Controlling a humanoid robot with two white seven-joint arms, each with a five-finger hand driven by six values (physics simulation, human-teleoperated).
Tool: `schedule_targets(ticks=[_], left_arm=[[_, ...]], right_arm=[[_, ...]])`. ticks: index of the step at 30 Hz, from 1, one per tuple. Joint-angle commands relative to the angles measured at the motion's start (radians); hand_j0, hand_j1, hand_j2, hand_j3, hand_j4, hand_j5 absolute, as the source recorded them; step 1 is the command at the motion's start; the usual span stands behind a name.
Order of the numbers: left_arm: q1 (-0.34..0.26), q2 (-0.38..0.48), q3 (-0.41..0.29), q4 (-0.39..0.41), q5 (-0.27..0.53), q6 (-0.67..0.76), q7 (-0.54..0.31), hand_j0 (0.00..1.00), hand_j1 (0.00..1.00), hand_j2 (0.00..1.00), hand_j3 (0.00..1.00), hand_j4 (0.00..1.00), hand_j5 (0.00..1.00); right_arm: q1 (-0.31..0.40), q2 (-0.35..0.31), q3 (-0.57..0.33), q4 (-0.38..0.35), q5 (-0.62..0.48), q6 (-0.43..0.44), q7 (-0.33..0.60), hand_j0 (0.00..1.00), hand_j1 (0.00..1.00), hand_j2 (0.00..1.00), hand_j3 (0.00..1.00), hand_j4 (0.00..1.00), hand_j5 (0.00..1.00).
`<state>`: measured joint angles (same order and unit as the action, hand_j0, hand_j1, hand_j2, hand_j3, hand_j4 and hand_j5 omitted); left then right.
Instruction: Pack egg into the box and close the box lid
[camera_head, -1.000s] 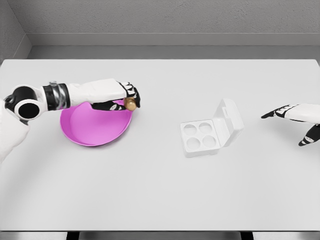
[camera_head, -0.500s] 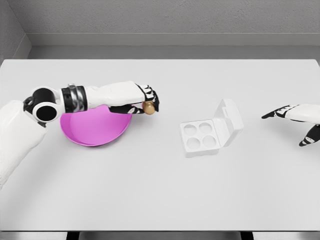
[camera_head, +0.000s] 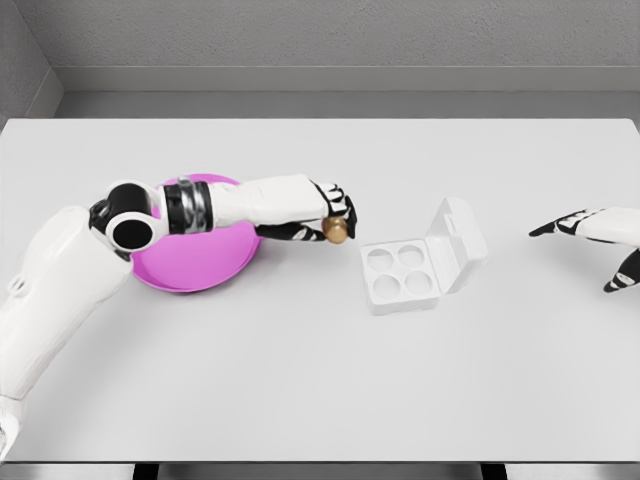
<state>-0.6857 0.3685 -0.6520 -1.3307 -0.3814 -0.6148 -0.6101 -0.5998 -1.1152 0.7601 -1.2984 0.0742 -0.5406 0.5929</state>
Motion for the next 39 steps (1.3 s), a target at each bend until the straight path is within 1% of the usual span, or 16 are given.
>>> schedule_targets(ticks=[1,8,10,11,14,18,19,26,33,34,37,38,39], left_arm=[[0.0,-0.023,-0.009,-0.001,0.01,0.004,-0.001,0.39,0.39,0.39,0.39,0.39,0.39],[0.0,-0.071,-0.011,0.001,0.018,0.004,-0.001,0.39,0.39,0.39,0.39,0.39,0.39],[0.009,-0.082,-0.011,0.002,0.021,0.004,-0.001,0.38,0.38,0.38,0.38,0.38,0.38],[0.012,-0.086,-0.009,0.002,0.03,0.004,-0.001,0.36,0.36,0.36,0.36,0.36,0.36],[0.014,-0.088,-0.009,0.008,0.076,0.004,-0.001,0.36,0.36,0.36,0.36,0.36,0.36],[0.015,-0.097,-0.009,0.013,0.099,0.004,-0.001,0.36,0.36,0.36,0.36,0.36,0.36],[0.017,-0.097,-0.009,0.011,0.128,0.004,-0.001,0.36,0.36,0.36,0.36,0.36,0.36],[0.017,-0.1,-0.009,0.016,0.17,0.004,-0.001,0.36,0.36,0.36,0.36,0.36,0.36],[0.02,-0.126,-0.009,0.068,0.182,0.004,-0.001,0.34,0.34,0.34,0.34,0.34,0.34],[0.02,-0.132,-0.009,0.099,0.22,0.004,-0.001,0.34,0.34,0.34,0.34,0.34,0.34],[0.02,-0.143,-0.009,0.11,0.256,0.004,-0.001,0.34,0.34,0.34,0.34,0.34,0.34],[0.02,-0.143,-0.009,0.122,0.268,0.004,-0.001,0.34,0.34,0.34,0.34,0.34,0.34],[0.02,-0.143,-0.009,0.151,0.295,0.004,-0.001,0.34,0.34,0.34,0.34,0.34,0.34]], right_arm=[[0.0,-0.002,-0.001,0.001,-0.005,0.001,-0.001,1.0,1.0,1.0,1.0,1.0,1.0],[0.0,-0.002,-0.001,-0.001,-0.005,0.001,-0.001,1.0,1.0,1.0,1.0,1.0,1.0],[0.0,-0.002,-0.001,-0.001,-0.005,0.001,-0.001,1.0,1.0,1.0,1.0,1.0,1.0],[0.0,-0.002,-0.001,-0.001,-0.005,0.001,-0.001,1.0,1.0,1.0,1.0,1.0,1.0],[0.0,-0.002,-0.001,-0.001,-0.005,0.001,-0.001,1.0,1.0,1.0,1.0,1.0,1.0],[0.0,-0.002,-0.001,-0.001,-0.005,0.002,-0.001,1.0,1.0,1.0,1.0,1.0,1.0],[0.0,-0.002,-0.001,-0.001,-0.005,0.002,-0.001,1.0,1.0,1.0,1.0,1.0,1.0],[0.0,-0.002,-0.001,0.001,-0.005,0.002,-0.001,1.0,1.0,1.0,1.0,1.0,1.0],[0.0,-0.002,-0.001,-0.001,-0.005,0.002,-0.001,1.0,1.0,1.0,1.0,1.0,1.0],[0.002,-0.002,-0.001,-0.001,-0.005,0.001,-0.001,1.0,1.0,1.0,1.0,1.0,1.0],[0.002,-0.002,-0.001,-0.001,-0.005,0.001,-0.001,1.0,1.0,1.0,1.0,1.0,1.0],[0.0,-0.002,-0.001,0.001,-0.005,0.002,-0.001,1.0,1.0,1.0,1.0,1.0,1.0],[0.002,-0.002,-0.001,0.001,-0.005,0.002,-0.001,1.0,1.0,1.0,1.0,1.0,1.0]])
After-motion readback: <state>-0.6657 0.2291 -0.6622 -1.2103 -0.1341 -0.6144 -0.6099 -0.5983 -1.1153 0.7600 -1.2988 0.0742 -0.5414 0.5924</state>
